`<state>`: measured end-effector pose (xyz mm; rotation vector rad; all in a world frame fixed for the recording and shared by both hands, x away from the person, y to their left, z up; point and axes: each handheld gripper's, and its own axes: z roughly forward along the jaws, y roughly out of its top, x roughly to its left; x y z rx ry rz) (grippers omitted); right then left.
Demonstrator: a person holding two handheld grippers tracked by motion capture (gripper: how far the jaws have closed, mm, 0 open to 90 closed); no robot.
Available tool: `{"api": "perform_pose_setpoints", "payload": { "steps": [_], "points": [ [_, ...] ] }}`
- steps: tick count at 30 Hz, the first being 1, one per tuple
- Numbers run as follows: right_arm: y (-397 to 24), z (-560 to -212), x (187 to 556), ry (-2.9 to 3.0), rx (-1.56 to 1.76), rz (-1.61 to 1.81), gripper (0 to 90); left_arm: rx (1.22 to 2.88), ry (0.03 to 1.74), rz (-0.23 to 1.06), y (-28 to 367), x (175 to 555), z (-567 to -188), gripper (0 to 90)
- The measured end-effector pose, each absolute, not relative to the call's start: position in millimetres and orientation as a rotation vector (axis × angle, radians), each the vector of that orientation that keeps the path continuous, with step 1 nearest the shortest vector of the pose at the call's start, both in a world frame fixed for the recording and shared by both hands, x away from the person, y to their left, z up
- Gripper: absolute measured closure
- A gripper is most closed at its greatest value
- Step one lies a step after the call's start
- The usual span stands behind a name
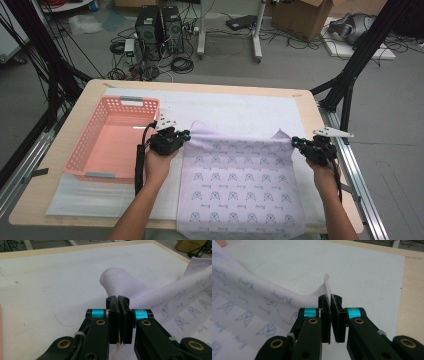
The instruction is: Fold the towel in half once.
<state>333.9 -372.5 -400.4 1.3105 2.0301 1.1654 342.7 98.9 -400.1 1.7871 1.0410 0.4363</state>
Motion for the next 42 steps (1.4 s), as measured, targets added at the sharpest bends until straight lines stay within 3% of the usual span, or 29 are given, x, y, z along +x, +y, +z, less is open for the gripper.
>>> {"api": "perform_pose_setpoints", "payload": {
  "steps": [13,23,25,27,28,32,35,40,41,42],
  "points": [
    [-377.7,-406.7,266.5,2.078,1.253,1.216,87.0,1.779,0.988,0.379,109.8,270.4,-422.9,87.0],
    [-380.8,-426.2,228.7,2.139,1.310,1.207,86.9,1.828,1.002,0.302,112.1,242.1,-449.5,85.6],
    [-381.1,-431.0,225.6,2.165,1.326,1.178,85.9,1.834,1.020,0.278,111.6,243.2,-452.4,78.7],
    [-380.9,-433.2,225.6,2.176,1.351,1.162,80.6,1.820,1.036,0.275,111.5,246.6,-450.9,59.5],
    [-380.9,-432.8,226.2,2.165,1.367,1.152,73.6,1.805,1.043,0.277,111.4,248.8,-449.2,52.8],
    [-380.7,-424.2,233.6,2.096,1.417,1.177,59.1,1.773,1.039,0.276,110.1,263.5,-440.7,45.9],
    [-375.0,-420.9,244.5,2.102,1.412,1.150,54.6,1.784,1.036,0.248,104.1,275.1,-438.4,46.8],
    [-360.0,-421.1,265.2,2.138,1.408,1.109,54.6,1.858,1.016,0.156,90.6,287.8,-447.5,64.8],
    [-358.1,-422.5,269.2,2.153,1.397,1.088,61.6,1.871,1.011,0.165,89.8,287.2,-448.6,74.7],
    [-357.9,-424.0,271.4,2.179,1.384,1.080,76.2,1.868,1.002,0.174,89.9,285.6,-448.6,83.0]
  ]
}}
